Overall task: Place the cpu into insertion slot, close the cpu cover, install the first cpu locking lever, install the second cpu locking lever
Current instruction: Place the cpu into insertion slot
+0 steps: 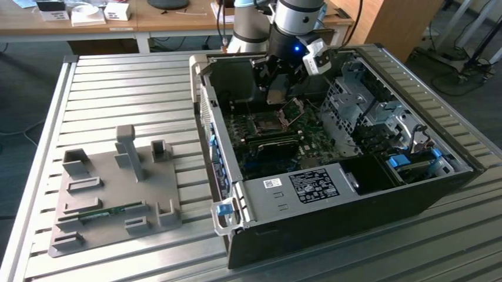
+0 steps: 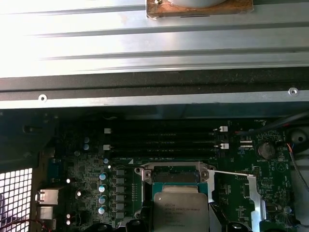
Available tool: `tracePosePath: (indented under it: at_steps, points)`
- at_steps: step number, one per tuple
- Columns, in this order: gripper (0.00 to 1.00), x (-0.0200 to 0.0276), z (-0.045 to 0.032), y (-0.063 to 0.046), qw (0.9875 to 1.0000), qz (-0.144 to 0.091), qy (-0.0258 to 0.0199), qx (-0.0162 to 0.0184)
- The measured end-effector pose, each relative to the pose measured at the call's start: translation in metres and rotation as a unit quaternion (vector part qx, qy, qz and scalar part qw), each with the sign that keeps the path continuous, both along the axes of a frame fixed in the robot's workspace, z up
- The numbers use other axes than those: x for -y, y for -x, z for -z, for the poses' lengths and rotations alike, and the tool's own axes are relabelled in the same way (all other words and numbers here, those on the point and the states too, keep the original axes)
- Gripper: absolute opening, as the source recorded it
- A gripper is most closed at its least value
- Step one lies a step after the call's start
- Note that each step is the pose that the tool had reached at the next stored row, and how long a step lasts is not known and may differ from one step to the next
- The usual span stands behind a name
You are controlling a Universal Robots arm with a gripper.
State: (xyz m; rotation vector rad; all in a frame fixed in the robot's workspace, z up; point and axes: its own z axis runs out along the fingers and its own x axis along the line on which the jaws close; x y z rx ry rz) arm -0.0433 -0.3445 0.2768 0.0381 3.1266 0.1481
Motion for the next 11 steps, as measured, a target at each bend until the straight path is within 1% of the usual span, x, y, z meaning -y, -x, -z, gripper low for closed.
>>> tracePosePath:
  at_steps: [5,8,11]
  points:
    - [0.54,0.0,0.0014,0.0,1.0,0.0,-0.0002,0.0]
    - [0.54,0.0,0.0018,0.0,1.0,0.0,-0.0011,0.0]
    - [0.54,0.0,0.0038,0.0,1.0,0.0,-0.0025,0.0]
